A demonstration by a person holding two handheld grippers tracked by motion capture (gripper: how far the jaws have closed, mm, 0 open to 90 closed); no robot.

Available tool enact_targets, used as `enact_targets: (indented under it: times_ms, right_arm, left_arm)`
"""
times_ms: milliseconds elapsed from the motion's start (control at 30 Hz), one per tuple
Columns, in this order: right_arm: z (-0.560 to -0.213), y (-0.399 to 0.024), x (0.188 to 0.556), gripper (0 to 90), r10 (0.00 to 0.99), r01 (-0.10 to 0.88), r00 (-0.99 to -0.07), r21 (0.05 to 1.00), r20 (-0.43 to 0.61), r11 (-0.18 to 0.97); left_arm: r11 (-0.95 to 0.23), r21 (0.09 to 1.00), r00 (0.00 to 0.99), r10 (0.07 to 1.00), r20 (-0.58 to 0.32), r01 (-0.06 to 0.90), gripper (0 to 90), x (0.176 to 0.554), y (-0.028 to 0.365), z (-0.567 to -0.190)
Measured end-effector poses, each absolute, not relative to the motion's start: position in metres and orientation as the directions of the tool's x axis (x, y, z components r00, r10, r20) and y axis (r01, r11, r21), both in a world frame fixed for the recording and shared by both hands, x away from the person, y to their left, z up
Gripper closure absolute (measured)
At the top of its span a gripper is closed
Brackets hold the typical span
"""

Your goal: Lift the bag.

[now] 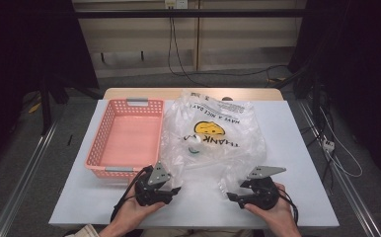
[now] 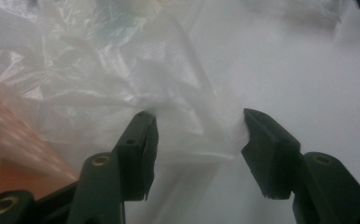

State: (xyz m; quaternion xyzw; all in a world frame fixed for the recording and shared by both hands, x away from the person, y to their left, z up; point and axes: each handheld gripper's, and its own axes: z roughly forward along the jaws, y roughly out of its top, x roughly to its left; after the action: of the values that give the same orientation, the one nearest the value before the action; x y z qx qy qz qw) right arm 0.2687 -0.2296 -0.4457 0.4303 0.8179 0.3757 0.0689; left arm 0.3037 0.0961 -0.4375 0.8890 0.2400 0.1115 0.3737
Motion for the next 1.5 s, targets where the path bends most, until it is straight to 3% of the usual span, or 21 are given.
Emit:
enact_targets:
  times_ms: [67, 100, 167, 233, 300, 400, 1033, 1500]
  right_arm:
    - [-0.447, -0.227, 0.274, 45.0, 0.763, 0.657, -0.61, 0.676, 0.216, 0.334]
    - [-0.447, -0.227, 0.275, 57.8, 0.759, 0.65, -0.612, 0.687, 0.221, 0.324]
    - [-0.445, -0.227, 0.277, 67.6, 0.752, 0.64, -0.618, 0.703, 0.23, 0.311]
    - [-0.445, -0.226, 0.276, 84.4, 0.743, 0.626, -0.631, 0.711, 0.222, 0.32]
    - [-0.444, -0.227, 0.275, 90.0, 0.74, 0.622, -0.634, 0.717, 0.224, 0.316]
    - [-0.443, -0.229, 0.275, 90.0, 0.74, 0.615, -0.633, 0.727, 0.225, 0.305]
    - [-0.389, -0.25, 0.286, 90.0, 0.714, 0.493, -0.665, 0.846, 0.218, 0.201]
    - [-0.338, -0.266, 0.312, 90.0, 0.717, 0.378, -0.673, 0.918, 0.184, 0.119]
  left_arm:
    - [-0.628, 0.711, 0.869, 0.493, 0.048, 0.317, 48.1, 0.303, 0.091, -0.438]
    - [-0.633, 0.704, 0.87, 0.49, 0.044, 0.321, 52.9, 0.304, 0.09, -0.439]
    - [-0.625, 0.707, 0.866, 0.499, 0.037, 0.331, 60.7, 0.308, 0.09, -0.44]
    - [-0.619, 0.71, 0.866, 0.499, 0.023, 0.337, 74.9, 0.31, 0.092, -0.441]
    - [-0.62, 0.708, 0.87, 0.494, 0.016, 0.339, 83.0, 0.312, 0.093, -0.441]
    - [-0.617, 0.709, 0.873, 0.487, 0.001, 0.343, 90.0, 0.313, 0.095, -0.439]
    - [-0.419, 0.873, 0.888, 0.459, -0.032, 0.248, 90.0, 0.323, 0.113, -0.38]
    - [-0.305, 0.933, 0.857, 0.515, -0.008, 0.193, 90.0, 0.352, 0.118, -0.331]
